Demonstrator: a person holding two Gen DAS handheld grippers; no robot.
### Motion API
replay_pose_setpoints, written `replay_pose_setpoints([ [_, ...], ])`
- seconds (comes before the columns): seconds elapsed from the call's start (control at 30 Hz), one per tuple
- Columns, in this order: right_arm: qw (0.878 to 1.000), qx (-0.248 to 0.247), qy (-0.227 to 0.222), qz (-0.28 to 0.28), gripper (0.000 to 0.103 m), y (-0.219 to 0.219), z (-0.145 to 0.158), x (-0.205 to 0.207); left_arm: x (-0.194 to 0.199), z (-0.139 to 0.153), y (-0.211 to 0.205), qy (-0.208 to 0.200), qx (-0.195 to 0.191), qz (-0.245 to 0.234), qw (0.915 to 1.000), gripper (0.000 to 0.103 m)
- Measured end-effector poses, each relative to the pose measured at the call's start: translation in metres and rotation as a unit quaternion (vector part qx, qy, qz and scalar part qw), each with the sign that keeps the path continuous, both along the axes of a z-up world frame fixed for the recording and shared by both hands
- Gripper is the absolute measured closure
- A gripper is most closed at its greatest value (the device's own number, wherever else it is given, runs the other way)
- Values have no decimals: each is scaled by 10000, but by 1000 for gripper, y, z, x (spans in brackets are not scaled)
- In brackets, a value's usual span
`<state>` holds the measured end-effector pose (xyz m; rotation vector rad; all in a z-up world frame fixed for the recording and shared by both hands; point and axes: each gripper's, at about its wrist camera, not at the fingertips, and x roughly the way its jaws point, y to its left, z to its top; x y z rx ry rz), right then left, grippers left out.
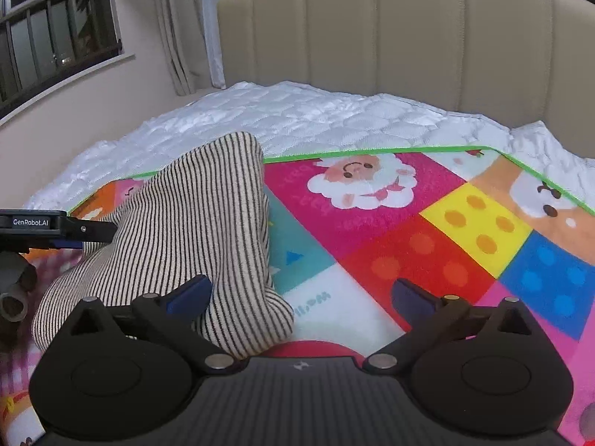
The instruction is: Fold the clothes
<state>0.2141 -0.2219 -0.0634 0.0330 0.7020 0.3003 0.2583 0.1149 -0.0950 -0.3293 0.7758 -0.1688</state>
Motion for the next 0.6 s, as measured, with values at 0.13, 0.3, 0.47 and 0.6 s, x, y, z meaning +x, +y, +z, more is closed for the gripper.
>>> replay_pose_setpoints([
  [0.13, 9999, 69, 142, 68, 0, 9, -1, 1, 0, 0, 0, 4, 1, -7, 10000, 7],
  [0.3, 9982, 318, 501, 120, 0, 16, -4, 6, 0, 0, 0, 8, 1, -13, 10000, 7],
  [0.47, 9950, 711, 497, -490, 0, -4, -3, 6, 0, 0, 1, 12, 0, -19, 10000, 7],
  [0.6, 9892, 932, 351, -1071, 0, -21, 1, 3, 0, 0, 1, 16, 0, -23, 10000, 7],
])
